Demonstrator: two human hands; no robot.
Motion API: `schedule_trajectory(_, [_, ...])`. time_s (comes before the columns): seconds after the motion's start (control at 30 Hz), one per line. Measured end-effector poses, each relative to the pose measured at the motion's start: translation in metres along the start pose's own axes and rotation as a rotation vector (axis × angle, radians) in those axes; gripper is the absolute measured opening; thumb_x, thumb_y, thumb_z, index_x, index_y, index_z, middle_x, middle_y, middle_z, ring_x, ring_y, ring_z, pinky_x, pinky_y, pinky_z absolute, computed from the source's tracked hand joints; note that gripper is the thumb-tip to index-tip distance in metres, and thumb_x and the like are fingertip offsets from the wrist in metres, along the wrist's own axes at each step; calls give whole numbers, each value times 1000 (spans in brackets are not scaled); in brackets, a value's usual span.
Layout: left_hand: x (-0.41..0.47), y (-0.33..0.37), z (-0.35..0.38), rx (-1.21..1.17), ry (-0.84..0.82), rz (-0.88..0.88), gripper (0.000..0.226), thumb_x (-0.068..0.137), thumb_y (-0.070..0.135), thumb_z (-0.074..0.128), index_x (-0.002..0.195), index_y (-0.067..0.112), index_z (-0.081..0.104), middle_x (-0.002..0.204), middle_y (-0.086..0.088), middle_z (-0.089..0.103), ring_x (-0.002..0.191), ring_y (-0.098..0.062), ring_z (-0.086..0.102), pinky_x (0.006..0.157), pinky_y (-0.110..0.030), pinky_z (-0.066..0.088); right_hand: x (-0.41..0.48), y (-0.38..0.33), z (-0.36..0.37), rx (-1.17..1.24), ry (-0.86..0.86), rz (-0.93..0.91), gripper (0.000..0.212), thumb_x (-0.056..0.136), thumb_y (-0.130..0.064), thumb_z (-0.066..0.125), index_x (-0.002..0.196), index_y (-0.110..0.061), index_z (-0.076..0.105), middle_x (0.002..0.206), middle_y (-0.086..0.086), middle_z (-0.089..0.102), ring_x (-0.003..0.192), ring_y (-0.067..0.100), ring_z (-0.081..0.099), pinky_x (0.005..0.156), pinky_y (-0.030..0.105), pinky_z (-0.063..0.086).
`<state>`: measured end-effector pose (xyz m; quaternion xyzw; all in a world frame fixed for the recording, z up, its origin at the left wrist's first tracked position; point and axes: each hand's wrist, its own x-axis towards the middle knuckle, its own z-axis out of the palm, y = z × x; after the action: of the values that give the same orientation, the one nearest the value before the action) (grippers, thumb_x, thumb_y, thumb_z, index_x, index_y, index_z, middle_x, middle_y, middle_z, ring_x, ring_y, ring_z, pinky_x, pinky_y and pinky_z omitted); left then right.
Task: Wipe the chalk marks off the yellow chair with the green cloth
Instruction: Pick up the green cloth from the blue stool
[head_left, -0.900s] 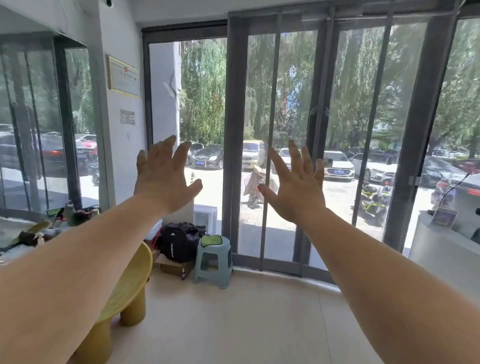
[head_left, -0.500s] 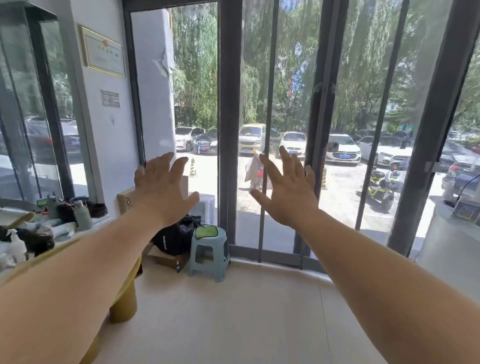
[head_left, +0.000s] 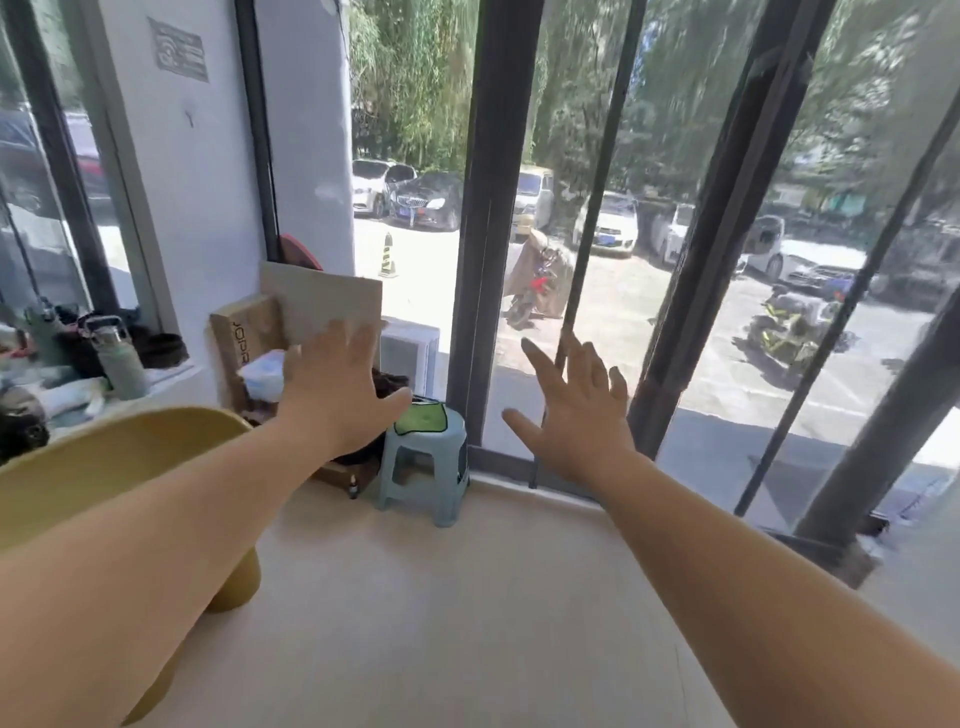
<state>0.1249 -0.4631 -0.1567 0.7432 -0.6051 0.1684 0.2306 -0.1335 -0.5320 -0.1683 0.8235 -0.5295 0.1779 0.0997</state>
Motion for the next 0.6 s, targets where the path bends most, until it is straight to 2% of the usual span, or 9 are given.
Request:
schedule_trajectory(0.07, [38, -24, 33, 29, -53, 10, 80, 82, 65, 56, 145, 26, 27, 142, -11, 38, 128, -35, 39, 104, -53, 38, 33, -3, 33, -22, -45, -16, 79, 96, -70, 35, 157, -46, -8, 169, 4, -19, 156, 33, -9, 122, 57, -3])
schedule_trajectory(0.17, [89, -49, 80, 39, -147, -32, 80, 84, 65, 54, 148, 27, 25, 156, -10, 25, 141, -35, 28, 112, -56, 28, 80, -3, 79, -16, -108, 5, 78, 97, -70, 34, 158, -45, -8, 169, 3, -19, 156, 32, -11, 122, 56, -5])
schedule_trajectory(0.37, [176, -66, 189, 100, -235, -12, 82, 81, 67, 54, 148, 25, 29, 155, -10, 28, 141, -34, 30, 111, -55, 31, 177, 20, 173, 20, -196, 25, 78, 96, -71, 34, 157, -47, -9, 169, 2, -19, 156, 31, -12, 122, 57, -4])
schedule_trajectory(0.6, [275, -59, 321, 188, -358, -42, 86, 81, 68, 53, 151, 28, 24, 158, -9, 25, 142, -33, 28, 113, -55, 29, 313, 78, 288, 132, -295, 38, 79, 96, -70, 37, 157, -46, -5, 169, 3, -14, 156, 33, -7, 123, 58, 1])
